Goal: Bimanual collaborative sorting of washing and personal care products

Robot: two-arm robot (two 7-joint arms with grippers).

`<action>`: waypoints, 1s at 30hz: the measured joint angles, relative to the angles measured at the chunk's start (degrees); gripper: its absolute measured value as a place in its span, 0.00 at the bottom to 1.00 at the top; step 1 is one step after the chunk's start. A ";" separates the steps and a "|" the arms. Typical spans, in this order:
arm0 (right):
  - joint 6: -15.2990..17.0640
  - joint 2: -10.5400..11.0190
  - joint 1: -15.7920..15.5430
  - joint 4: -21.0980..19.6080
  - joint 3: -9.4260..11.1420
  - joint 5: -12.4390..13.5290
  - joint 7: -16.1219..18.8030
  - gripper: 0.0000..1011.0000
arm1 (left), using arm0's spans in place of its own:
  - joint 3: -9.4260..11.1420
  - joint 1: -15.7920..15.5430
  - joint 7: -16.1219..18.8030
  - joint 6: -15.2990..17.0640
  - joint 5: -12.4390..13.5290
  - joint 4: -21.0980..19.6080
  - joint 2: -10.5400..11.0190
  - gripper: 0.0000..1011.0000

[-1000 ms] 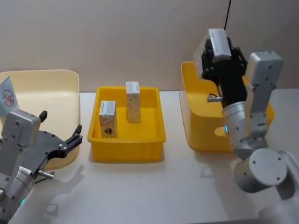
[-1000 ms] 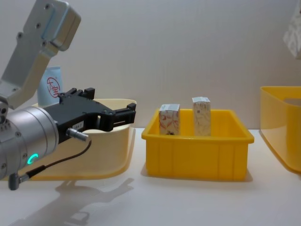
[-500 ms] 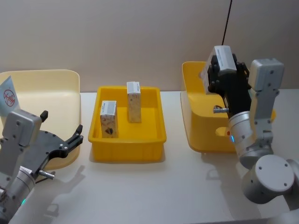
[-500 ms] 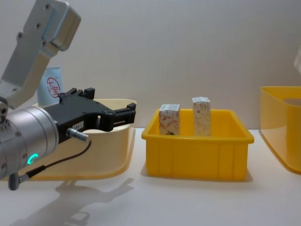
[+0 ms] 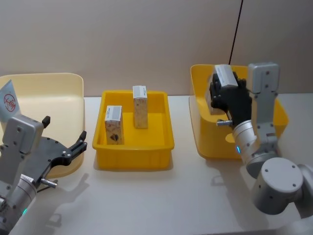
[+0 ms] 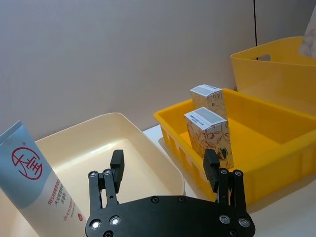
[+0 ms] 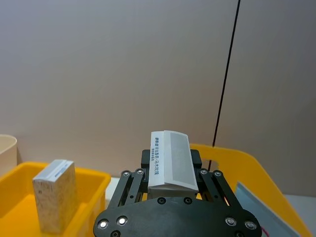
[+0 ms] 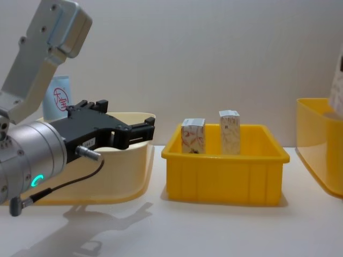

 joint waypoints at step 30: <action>11.09 -1.56 -0.02 0.59 -0.76 -3.41 -2.02 0.83 | 0.00 0.00 0.00 0.00 0.00 0.00 0.00 0.99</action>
